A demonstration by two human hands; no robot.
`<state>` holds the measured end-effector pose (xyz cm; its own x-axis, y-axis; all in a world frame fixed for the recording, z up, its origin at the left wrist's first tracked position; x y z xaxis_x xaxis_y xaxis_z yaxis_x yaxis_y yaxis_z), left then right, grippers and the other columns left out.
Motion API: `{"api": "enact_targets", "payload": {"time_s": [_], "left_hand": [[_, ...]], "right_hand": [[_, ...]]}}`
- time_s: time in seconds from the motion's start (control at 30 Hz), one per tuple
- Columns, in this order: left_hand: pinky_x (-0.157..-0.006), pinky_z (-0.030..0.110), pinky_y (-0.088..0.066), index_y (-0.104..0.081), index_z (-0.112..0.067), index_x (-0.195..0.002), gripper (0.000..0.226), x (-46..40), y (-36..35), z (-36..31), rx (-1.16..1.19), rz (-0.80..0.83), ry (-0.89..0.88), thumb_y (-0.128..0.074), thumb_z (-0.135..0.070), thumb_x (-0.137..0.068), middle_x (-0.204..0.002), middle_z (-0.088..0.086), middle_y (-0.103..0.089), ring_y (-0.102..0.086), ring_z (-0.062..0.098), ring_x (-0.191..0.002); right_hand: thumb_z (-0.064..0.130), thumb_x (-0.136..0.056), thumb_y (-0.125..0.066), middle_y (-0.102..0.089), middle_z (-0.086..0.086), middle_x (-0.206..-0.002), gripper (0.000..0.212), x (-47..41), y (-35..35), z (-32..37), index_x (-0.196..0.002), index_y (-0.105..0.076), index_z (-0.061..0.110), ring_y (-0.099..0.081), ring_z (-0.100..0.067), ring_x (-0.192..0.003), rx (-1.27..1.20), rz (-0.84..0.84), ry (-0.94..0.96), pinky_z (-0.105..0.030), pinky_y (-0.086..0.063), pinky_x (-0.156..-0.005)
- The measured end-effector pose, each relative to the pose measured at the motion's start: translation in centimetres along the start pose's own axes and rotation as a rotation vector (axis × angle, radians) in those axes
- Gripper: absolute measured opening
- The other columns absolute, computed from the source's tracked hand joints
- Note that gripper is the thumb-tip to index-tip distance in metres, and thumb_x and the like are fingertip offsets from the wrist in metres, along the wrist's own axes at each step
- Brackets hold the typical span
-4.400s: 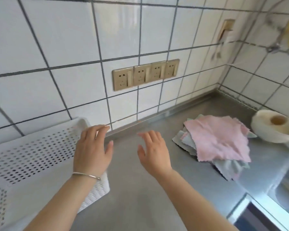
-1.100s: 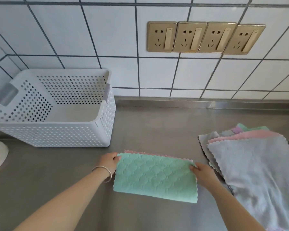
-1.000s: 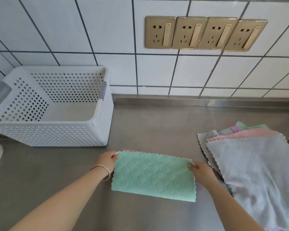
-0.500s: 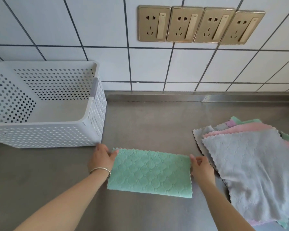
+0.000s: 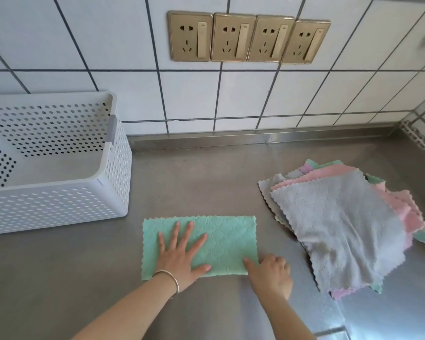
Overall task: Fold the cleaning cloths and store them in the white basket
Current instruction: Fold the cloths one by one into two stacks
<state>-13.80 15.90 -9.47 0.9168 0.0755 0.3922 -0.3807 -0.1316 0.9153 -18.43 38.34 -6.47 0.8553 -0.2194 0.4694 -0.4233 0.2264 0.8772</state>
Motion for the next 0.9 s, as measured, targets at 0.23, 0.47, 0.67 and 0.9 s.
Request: {"api": "enact_targets", "payload": {"time_s": [0.23, 0.47, 0.67, 0.9], "left_hand": [[-0.105, 0.063, 0.018, 0.034, -0.045, -0.124, 0.081, 0.3, 0.1, 0.1, 0.011, 0.067, 0.055, -0.009, -0.08, -0.065, -0.144, -0.004, 0.04, 0.035, 0.029, -0.136], [-0.089, 0.056, 0.036, 0.033, -0.045, -0.127, 0.085, 2.9, -1.0, 0.2, 0.031, 0.101, 0.079, -0.003, -0.079, -0.058, -0.149, -0.002, 0.037, 0.055, 0.022, -0.119], [-0.118, 0.043, -0.002, -0.021, -0.034, -0.145, 0.063, 3.2, 3.8, -2.0, 0.315, -0.029, 0.082, -0.042, -0.052, -0.088, -0.158, -0.004, -0.004, 0.003, 0.024, -0.146], [-0.062, 0.03, -0.034, -0.053, -0.014, -0.061, 0.037, 2.0, 8.0, -2.6, 1.012, 0.029, 0.281, -0.053, -0.04, -0.088, -0.077, 0.015, -0.057, -0.052, 0.029, -0.074]], "right_hand": [[0.055, -0.084, -0.05, -0.062, -0.002, -0.111, 0.045, 0.2, -0.7, -0.2, -0.104, -0.067, 0.018, -0.056, -0.023, -0.106, -0.055, 0.063, -0.009, -0.03, -0.046, -0.084], [0.02, -0.08, -0.067, -0.056, -0.004, -0.082, 0.023, 2.0, -1.9, -0.7, -0.074, -0.045, 0.017, -0.05, -0.021, -0.076, -0.562, 0.088, -0.05, -0.028, -0.037, -0.065], [0.004, -0.078, -0.057, -0.048, 0.001, -0.064, 0.018, 4.2, 0.1, 1.5, -0.078, -0.042, 0.013, -0.048, -0.028, -0.068, -0.635, -0.109, 0.135, -0.032, -0.033, -0.057], [0.0, -0.052, -0.049, -0.046, 0.001, -0.059, 0.034, 11.4, 2.7, 10.0, -0.072, -0.033, 0.021, -0.037, -0.017, -0.061, -0.424, -0.516, 0.877, -0.024, -0.027, -0.055]]}}
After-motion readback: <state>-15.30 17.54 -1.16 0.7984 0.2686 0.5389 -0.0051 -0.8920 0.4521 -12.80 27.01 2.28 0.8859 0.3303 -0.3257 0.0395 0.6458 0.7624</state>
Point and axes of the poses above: each hand's wrist, its own x-axis away from the middle knuckle, its own y-axis out of the back of the hand, z = x × y, the point moved 8 cm from there along -x, towards the middle knuckle
